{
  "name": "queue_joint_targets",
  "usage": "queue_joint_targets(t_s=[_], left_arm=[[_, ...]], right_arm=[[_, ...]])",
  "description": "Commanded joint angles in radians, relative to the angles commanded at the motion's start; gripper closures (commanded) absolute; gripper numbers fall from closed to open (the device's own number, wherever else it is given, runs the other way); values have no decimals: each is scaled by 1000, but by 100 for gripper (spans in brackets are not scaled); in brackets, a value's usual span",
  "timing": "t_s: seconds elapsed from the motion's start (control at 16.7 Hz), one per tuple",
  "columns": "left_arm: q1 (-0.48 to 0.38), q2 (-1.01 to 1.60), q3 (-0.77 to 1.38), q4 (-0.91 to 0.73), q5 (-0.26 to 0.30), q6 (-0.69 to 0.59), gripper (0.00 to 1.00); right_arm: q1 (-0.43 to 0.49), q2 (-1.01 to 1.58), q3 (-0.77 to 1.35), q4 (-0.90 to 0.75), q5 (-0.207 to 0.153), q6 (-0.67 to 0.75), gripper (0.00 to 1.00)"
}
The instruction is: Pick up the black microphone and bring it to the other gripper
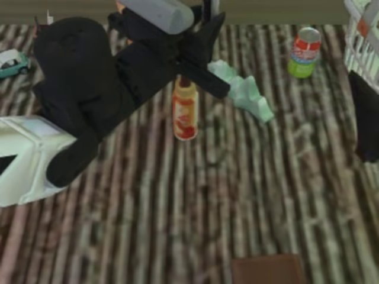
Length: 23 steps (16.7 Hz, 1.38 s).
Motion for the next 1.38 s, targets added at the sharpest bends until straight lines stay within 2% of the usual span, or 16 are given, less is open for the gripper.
queue_joint_targets(t_s=[0.3, 0.54, 0.96, 1.38], left_arm=[[0, 0, 0, 0, 0, 0, 100], [0, 0, 0, 0, 0, 0, 100], [0, 0, 0, 0, 0, 0, 100], [0, 0, 0, 0, 0, 0, 100]], right_arm=[[207, 337, 212, 113, 33, -8, 0], [294, 469, 297, 157, 47, -12, 0], [296, 491, 314, 163, 46, -12, 0], [275, 796, 545, 230, 28, -12, 0]])
